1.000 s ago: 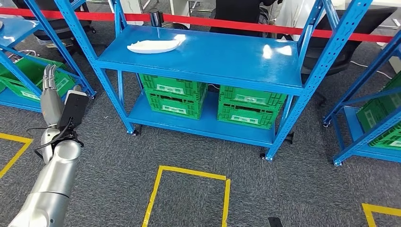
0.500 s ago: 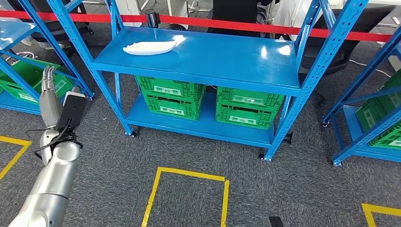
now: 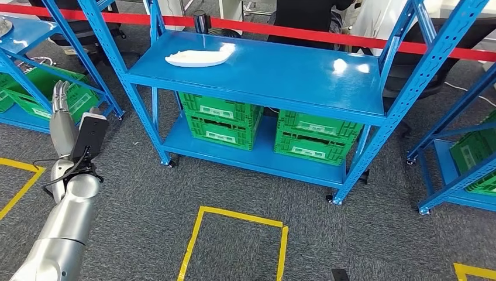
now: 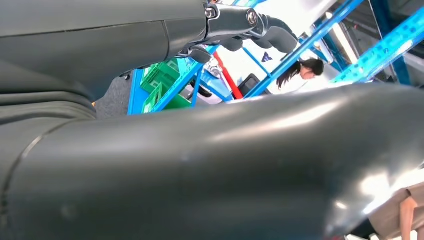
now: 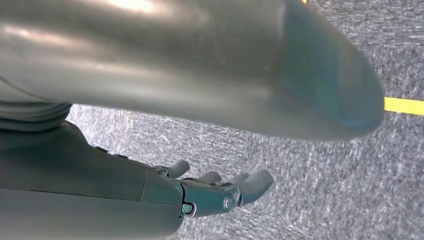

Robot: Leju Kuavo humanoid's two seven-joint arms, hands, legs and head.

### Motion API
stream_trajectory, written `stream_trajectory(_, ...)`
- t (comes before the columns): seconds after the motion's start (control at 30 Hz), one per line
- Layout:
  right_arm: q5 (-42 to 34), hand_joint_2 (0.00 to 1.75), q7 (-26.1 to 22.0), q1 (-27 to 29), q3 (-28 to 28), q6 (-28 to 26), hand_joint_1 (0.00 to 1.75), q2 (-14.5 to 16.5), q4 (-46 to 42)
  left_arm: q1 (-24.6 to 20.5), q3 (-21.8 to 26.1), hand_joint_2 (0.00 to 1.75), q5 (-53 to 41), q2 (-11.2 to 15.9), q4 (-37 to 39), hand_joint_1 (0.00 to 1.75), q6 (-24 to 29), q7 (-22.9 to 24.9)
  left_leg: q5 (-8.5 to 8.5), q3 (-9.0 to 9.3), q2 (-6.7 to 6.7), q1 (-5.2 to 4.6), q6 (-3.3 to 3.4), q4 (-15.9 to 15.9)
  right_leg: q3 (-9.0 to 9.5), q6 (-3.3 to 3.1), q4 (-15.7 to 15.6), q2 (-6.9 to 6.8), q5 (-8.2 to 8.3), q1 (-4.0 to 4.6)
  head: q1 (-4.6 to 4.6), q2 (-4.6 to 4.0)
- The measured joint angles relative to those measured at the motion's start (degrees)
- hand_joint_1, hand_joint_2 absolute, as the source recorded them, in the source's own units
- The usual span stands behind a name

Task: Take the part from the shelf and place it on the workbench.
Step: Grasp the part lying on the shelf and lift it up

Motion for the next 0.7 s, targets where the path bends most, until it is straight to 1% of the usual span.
stream_trajectory(0.03,-0.01,0.00,0.01,0.01,-0.03,0.05,0.00,0.00,0.00,-0.01,0.00,0.00,0.01,-0.01,0.01,0.00,0.00,-0.01,-0.02,0.04,-0.04,-0.03,-0.36,-0.11,0.01,-0.24,-0.05,-0.01,-0.02,0.12,-0.02,0.00)
stream_trajectory(0.1,-0.02,0.00,-0.01,-0.03,-0.08,0.14,0.00,0.03,0.00,-0.05,0.00,0.00,0.02,-0.02,-0.01,0.00,0.03,-0.03,-0.22,0.03,0.04,0.11,-1.06,-0.03,0.27,-0.95,-0.42,-0.08,0.17,0.00,-0.03,0.00)
stream_trajectory(0.13,-0.02,0.00,-0.03,-0.07,-0.10,0.17,0.00,0.05,0.00,-0.16,0.00,0.00,0.05,-0.01,-0.01,0.00,0.06,-0.07,-0.86,-0.42,0.16,0.18,-1.40,1.00,0.45,-1.31,-0.64,-0.12,0.27,-0.11,-0.13,0.00)
stream_trajectory(0.17,-0.03,0.00,-0.04,-0.10,-0.12,0.21,0.00,0.07,0.00,-0.28,0.00,0.00,0.09,0.02,-0.01,0.00,0.11,-0.10,-2.07,-1.44,0.30,0.24,-1.71,3.19,0.65,-1.61,-0.83,-0.16,0.33,-0.24,-0.23,0.00)
stream_trajectory(0.2,-0.03,0.00,-0.04,-0.10,-0.13,0.25,0.00,0.08,0.00,-0.35,0.00,0.00,0.15,0.03,0.03,0.00,0.15,-0.13,-3.67,-3.04,0.43,0.30,-1.98,6.50,0.78,-1.79,-0.87,-0.18,0.26,-0.25,-0.32,0.00)
stream_trajectory(0.23,-0.04,0.00,-0.04,-0.08,-0.15,0.27,0.00,0.08,0.00,-0.34,0.00,0.00,0.21,0.04,0.08,0.00,0.17,-0.14,-5.37,-5.08,0.50,0.36,-2.21,10.49,0.84,-1.94,-0.86,-0.18,0.17,-0.25,-0.39,0.00)
stream_trajectory(0.27,-0.04,0.00,-0.03,-0.06,-0.19,0.29,0.00,0.09,0.00,-0.23,0.00,0.00,0.25,0.05,0.12,0.00,0.19,-0.14,-6.46,-6.96,0.54,0.41,-2.39,13.93,0.92,-1.99,-0.84,-0.18,0.07,-0.25,-0.40,0.00)
stream_trajectory(0.3,-0.04,0.00,-0.03,-0.05,-0.23,0.31,0.00,0.09,0.00,-0.11,0.00,0.00,0.28,0.05,0.16,0.00,0.19,-0.13,-6.52,-8.08,0.59,0.45,-2.48,15.72,1.04,-1.98,-0.83,-0.18,-0.04,-0.25,-0.40,0.00)
stream_trajectory(0.33,-0.04,0.00,-0.03,-0.04,-0.30,0.31,0.00,0.09,0.00,-0.04,0.00,0.00,0.29,0.06,0.17,0.00,0.19,-0.13,-5.46,-8.10,0.65,0.50,-2.51,15.28,1.22,-1.90,-0.82,-0.18,-0.17,-0.26,-0.41,0.01)
stream_trajectory(0.37,-0.04,0.00,-0.03,-0.04,-0.35,0.31,0.00,0.09,0.00,-0.05,0.00,0.00,0.29,0.07,0.17,0.00,0.19,-0.13,-3.45,-6.90,0.73,0.56,-2.48,12.53,1.49,-1.78,-0.80,-0.17,-0.35,-0.29,-0.40,0.01)
stream_trajectory(0.4,-0.04,0.00,-0.03,-0.04,-0.40,0.31,0.00,0.10,0.00,-0.11,0.00,0.00,0.30,0.08,0.17,0.00,0.19,-0.13,-1.22,-4.94,0.87,0.61,-2.40,8.30,1.79,-1.57,-0.77,-0.17,-0.57,-0.31,-0.40,0.01)
stream_trajectory(0.43,-0.04,0.00,-0.04,-0.07,-0.43,0.31,0.00,0.10,0.00,-0.21,0.00,0.00,0.30,0.08,0.17,0.00,0.19,-0.14,0.23,-2.95,0.98,0.50,-2.25,4.38,2.01,-1.30,-0.69,-0.15,-0.80,-0.26,-0.42,0.01)
stream_trajectory(0.47,-0.04,0.00,-0.04,-0.10,-0.45,0.31,0.00,0.10,0.00,-0.29,0.00,0.00,0.30,0.09,0.17,0.00,0.19,-0.14,1.05,-1.53,1.05,0.39,-1.91,1.56,2.12,-0.98,-0.65,-0.14,-0.97,-0.20,-0.39,0.01)
stream_trajectory(0.5,-0.04,0.00,-0.04,-0.12,-0.47,0.32,0.00,0.10,0.00,-0.33,0.00,0.00,0.30,0.09,0.17,0.00,0.19,-0.10,1.16,-0.80,1.06,0.24,-1.51,0.12,2.15,-0.65,-0.65,-0.13,-1.07,-0.14,-0.36,0.00)
stream_trajectory(0.53,-0.03,0.00,-0.04,-0.13,-0.49,0.32,0.00,0.10,0.00,-0.32,0.00,0.00,0.28,0.08,0.16,0.00,0.19,-0.04,0.89,-0.67,0.98,0.07,-1.04,-0.07,2.14,-0.31,-0.71,-0.14,-1.09,-0.09,-0.32,0.01)
stream_trajectory(0.6,0.01,0.00,-0.05,-0.14,-0.51,0.33,0.00,0.10,0.00,-0.21,0.00,0.00,0.12,0.07,-0.06,0.00,0.16,0.22,0.96,-0.68,0.81,0.10,-0.09,-0.21,2.22,0.42,-0.68,-0.20,-1.28,-0.18,-0.26,0.01)
stream_trajectory(0.63,0.03,0.00,-0.08,-0.17,-0.52,0.33,0.00,0.10,0.00,-0.19,0.00,0.00,-0.01,0.05,-0.28,0.00,0.13,0.33,0.98,-0.59,0.77,0.17,0.34,-0.34,1.91,0.74,0.20,-0.20,-1.89,-0.22,-0.21,0.01)
stream_trajectory(0.67,0.06,0.00,-0.11,-0.20,-0.54,0.33,0.00,0.10,0.00,-0.17,0.00,0.00,-0.13,0.03,-0.51,0.00,0.10,0.44,1.01,-0.47,0.75,0.25,0.72,-0.47,1.03,1.02,2.19,-0.17,-3.03,-0.25,-0.13,0.00)
stream_trajectory(0.7,0.08,0.00,-0.13,-0.20,-0.54,0.33,0.00,0.09,0.00,-0.12,0.00,0.00,-0.23,-0.01,-0.71,0.00,0.07,0.49,0.97,-0.39,0.76,0.27,1.00,-0.51,-0.51,1.20,5.35,-0.13,-4.59,-0.28,-0.04,0.00)
